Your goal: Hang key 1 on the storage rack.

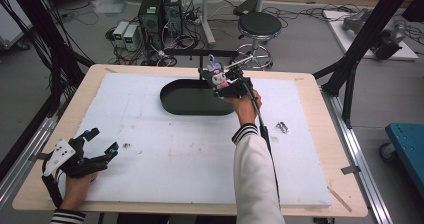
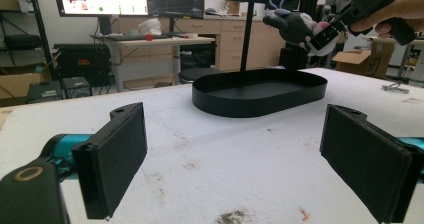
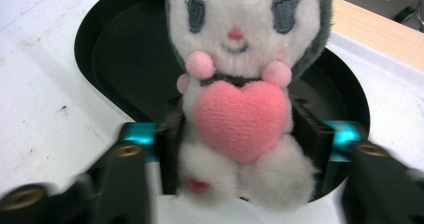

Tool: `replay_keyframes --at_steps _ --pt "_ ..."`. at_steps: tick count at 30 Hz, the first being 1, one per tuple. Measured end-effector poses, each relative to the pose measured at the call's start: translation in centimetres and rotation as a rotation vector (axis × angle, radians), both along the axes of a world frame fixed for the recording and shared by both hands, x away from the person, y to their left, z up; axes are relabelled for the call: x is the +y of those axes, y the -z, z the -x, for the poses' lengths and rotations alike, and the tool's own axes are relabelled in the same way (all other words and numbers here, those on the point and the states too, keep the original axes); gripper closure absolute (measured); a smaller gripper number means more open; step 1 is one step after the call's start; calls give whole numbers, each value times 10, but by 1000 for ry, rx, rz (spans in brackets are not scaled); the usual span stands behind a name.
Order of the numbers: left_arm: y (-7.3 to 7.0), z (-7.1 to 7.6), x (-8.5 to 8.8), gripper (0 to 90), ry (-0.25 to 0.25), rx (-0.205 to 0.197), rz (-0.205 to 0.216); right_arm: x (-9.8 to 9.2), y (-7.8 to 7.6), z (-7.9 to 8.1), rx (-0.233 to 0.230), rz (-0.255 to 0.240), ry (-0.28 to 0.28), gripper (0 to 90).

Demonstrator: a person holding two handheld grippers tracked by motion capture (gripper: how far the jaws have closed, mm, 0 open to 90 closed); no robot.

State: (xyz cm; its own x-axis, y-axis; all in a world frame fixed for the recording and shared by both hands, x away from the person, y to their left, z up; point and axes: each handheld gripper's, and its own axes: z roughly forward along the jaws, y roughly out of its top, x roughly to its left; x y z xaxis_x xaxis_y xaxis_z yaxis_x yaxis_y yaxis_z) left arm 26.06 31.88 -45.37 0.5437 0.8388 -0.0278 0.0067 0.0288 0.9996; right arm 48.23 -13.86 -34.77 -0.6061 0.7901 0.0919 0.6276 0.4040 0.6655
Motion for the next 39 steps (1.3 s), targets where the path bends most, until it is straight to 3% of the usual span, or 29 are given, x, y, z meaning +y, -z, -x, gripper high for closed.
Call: replay_keyframes --at_steps 2,4,7,13,15,18,20,25,26,29,39 --pt "0 0 0 119 -1 -1 0 2 1 0 -17 5 32 79" --pt "0 0 0 119 -1 -3 0 1 0 1 3 -7 26 17" --pt "0 0 0 119 -1 -2 1 -3 -5 4 -36 -45 32 17" --pt "0 0 0 119 0 -3 2 -11 -23 16 -95 -99 -7 17" --pt "0 0 0 119 1 -3 2 -14 -31 24 -107 -107 -18 16" --pt "0 0 0 119 1 1 1 -25 -38 40 -190 -155 -23 17" --pt "0 0 0 119 0 -4 1 -35 -40 50 -205 -173 -23 17" --pt "0 0 1 119 2 3 -3 -61 -40 73 -252 -187 -20 17" --pt "0 0 0 119 1 3 -1 -80 -39 88 -278 -213 -1 17" --pt "0 -1 0 119 1 4 1 -98 -36 104 -301 -228 14 17" --pt "0 0 0 119 0 2 -7 -133 -14 147 -384 -241 11 17"
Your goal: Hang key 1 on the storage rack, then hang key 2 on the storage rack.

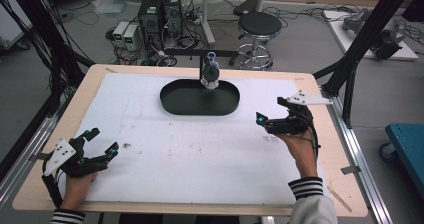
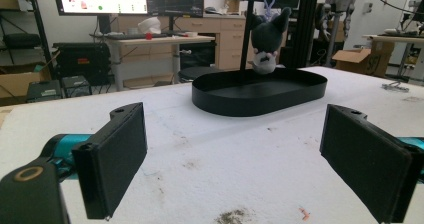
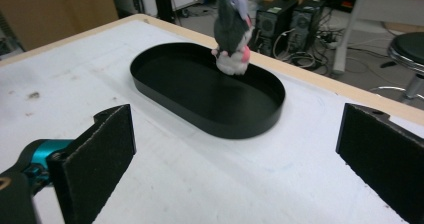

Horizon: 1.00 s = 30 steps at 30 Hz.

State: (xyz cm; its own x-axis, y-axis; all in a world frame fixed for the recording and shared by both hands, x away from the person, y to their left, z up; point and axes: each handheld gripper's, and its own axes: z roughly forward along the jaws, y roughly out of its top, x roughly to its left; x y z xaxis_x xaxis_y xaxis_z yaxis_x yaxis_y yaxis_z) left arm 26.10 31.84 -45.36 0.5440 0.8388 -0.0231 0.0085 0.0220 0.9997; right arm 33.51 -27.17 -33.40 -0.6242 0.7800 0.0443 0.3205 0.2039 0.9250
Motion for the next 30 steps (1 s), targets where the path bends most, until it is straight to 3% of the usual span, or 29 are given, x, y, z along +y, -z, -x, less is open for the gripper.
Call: replay_keyframes --at_steps 4,6,8,13,30 --pt "0 0 0 119 0 0 0 -12 12 10 -2 -20 29 17" --pt "0 0 0 119 -1 0 -1 -16 16 12 13 -7 45 17" --pt "0 0 0 119 -1 1 0 -20 19 15 -1 -14 45 17" --pt "0 0 0 119 -1 7 4 -25 25 17 16 -13 50 17" --pt "0 1 0 119 -2 -3 -2 -32 27 17 15 -31 36 17"
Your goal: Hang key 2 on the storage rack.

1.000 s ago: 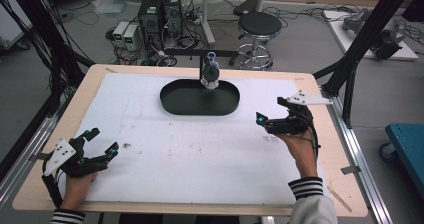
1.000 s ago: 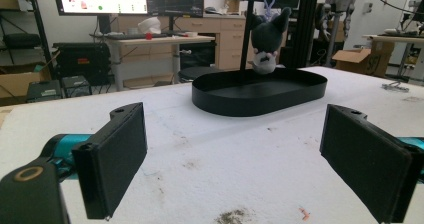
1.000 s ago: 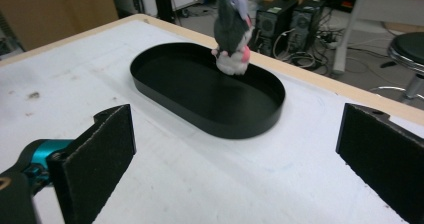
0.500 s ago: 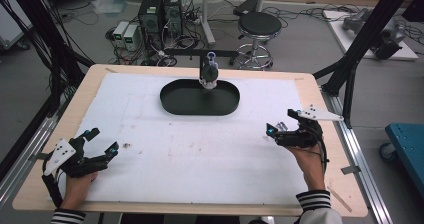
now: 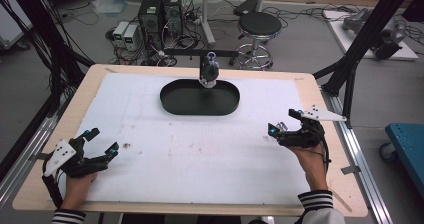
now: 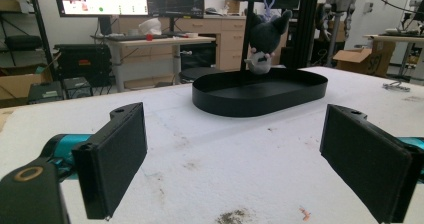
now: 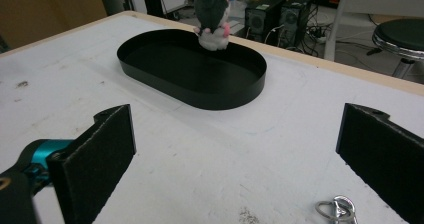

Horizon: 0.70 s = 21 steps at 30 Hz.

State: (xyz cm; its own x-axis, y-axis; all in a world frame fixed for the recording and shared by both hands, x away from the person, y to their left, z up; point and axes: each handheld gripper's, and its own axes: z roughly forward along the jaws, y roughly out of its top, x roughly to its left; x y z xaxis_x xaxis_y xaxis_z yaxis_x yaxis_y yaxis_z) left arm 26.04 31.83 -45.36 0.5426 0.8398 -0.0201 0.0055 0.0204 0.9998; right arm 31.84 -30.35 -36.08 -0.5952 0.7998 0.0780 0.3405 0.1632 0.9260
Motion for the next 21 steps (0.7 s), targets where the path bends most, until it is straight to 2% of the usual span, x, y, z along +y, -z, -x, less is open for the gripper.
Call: replay_keyframes --at_steps 9,15,21 --pt "0 0 0 119 1 1 -2 -8 -4 -6 19 33 -4 17" --pt "0 -1 0 119 -1 7 -1 -16 -12 -14 39 76 -39 17" --pt "0 -1 0 119 0 10 -1 -22 -15 -24 68 154 -88 17"
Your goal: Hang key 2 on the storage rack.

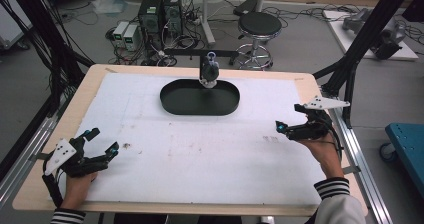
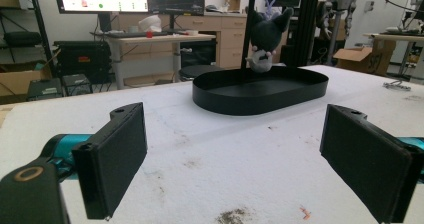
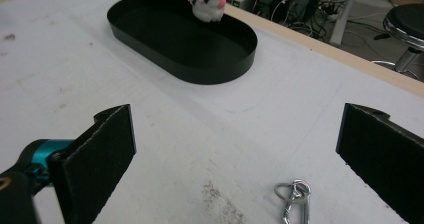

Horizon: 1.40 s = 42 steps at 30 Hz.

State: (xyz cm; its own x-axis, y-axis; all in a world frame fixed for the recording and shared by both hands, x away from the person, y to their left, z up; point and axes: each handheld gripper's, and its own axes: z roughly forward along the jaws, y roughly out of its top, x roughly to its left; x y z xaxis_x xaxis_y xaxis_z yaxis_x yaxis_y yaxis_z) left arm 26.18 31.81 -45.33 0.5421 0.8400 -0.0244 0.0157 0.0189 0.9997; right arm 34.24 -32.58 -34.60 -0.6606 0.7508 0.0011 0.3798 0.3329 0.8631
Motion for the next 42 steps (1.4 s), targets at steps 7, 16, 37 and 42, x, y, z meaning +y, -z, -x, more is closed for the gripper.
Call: replay_keyframes --at_steps 7,16,37,42 --pt "0 0 0 119 0 0 -2 2 1 -15 41 111 -78 17" --pt "0 0 0 119 1 0 1 0 -1 -30 74 202 -135 18" --pt "0 0 0 119 0 0 1 -1 23 -67 174 376 -237 18" --pt "0 1 -1 119 -1 -1 0 -1 31 -73 176 403 -260 18"
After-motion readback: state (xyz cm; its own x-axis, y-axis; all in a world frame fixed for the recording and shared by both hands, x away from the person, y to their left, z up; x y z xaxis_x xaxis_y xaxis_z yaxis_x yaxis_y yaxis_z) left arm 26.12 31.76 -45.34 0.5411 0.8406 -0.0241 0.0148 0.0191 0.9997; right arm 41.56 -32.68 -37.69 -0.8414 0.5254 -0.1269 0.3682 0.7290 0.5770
